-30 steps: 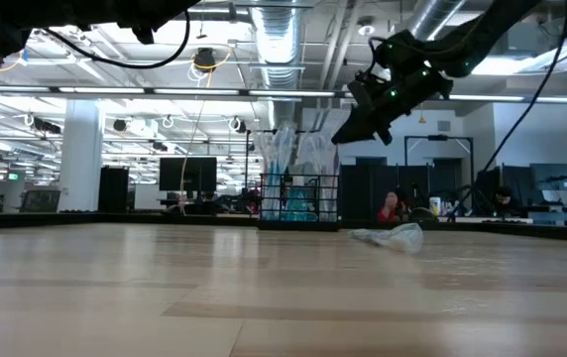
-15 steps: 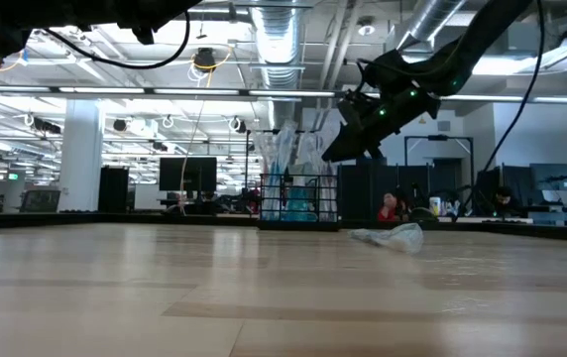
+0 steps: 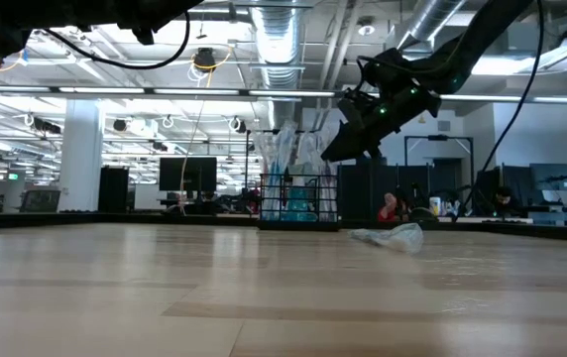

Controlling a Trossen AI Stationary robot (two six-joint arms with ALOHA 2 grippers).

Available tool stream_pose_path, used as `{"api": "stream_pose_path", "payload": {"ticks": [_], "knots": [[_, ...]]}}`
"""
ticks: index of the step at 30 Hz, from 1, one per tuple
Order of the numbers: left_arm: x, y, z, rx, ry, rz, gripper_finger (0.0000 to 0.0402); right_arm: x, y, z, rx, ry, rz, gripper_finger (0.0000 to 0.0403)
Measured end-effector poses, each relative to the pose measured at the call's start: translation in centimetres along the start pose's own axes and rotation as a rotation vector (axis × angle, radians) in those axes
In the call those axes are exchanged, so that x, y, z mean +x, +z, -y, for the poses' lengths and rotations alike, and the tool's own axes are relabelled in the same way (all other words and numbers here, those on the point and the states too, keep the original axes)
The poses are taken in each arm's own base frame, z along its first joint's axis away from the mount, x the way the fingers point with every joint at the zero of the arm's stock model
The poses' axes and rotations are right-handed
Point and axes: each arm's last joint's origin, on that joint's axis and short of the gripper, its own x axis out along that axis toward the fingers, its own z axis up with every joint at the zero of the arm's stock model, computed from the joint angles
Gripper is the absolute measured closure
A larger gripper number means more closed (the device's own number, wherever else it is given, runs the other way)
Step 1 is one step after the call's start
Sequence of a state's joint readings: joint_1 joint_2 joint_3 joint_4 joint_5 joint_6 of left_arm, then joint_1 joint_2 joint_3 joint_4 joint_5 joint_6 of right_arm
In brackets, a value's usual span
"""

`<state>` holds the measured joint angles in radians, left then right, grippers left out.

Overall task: Pick & Place toothbrushing station
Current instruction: Put the purple toothbrush into the mesh organizer, then put the blue toothbrush into the mesh organizer

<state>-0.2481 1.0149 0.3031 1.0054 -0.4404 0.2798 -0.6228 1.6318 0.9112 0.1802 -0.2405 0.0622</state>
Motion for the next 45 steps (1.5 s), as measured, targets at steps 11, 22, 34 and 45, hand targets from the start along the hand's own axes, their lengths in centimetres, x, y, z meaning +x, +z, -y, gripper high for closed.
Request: {"api": "stream_pose_path", "payload": {"ticks": [11, 22, 34, 45], "knots": [[0.0, 0.0, 0.0, 0.001, -0.001, -0.002, 0.0294, -0.1, 0.0, 0.2, -0.013, 0.052, 0.0, 0.0345], [0.0, 0.0, 0.0, 0.002, -0.001, -0.003, 0.0294, -0.2, -0.2, 0.3, -0.032, 0.062, -0.023, 0.0312], [0.0, 0.0, 0.0, 0.002, -0.001, -0.003, 0.0294, -0.3, -0.2, 0.5, -0.028, 0.05, -0.025, 0.0217], [0.0, 0.0, 0.0, 0.002, -0.001, -0.004, 0.0294, -2.2, 0.5, -0.1, -0.018, 0.048, -0.052, 0.0218]]}}
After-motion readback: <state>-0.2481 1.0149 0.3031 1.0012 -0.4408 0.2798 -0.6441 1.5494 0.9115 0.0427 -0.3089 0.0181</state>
